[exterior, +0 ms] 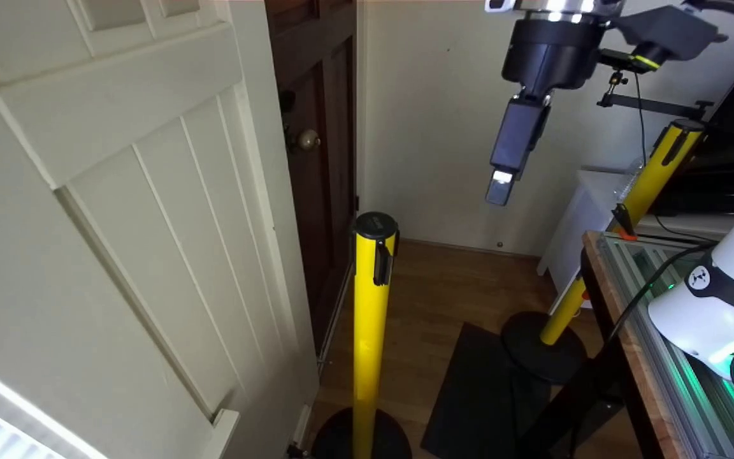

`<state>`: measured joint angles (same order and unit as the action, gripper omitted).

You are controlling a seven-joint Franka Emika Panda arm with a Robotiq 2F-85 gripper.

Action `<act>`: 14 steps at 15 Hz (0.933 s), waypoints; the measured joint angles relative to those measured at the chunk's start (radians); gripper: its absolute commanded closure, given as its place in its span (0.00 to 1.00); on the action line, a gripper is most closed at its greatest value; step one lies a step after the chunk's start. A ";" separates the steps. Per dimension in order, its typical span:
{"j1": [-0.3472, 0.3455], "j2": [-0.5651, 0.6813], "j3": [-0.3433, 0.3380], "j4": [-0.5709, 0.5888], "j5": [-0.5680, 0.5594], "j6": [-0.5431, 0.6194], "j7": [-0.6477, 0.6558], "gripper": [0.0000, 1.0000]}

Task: Turn on the light switches.

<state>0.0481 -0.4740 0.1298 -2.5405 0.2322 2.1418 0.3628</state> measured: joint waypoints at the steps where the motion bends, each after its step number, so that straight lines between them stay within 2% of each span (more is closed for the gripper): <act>1: 0.000 0.029 -0.002 0.000 0.032 0.041 0.017 0.00; 6: 0.000 0.129 -0.042 0.002 0.210 0.208 0.043 0.00; 10: 0.001 0.144 -0.074 0.003 0.366 0.298 0.048 0.00; 14: 0.011 0.145 -0.076 0.003 0.543 0.418 0.058 0.00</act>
<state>0.0594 -0.3289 0.0537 -2.5375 0.7755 2.5603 0.4212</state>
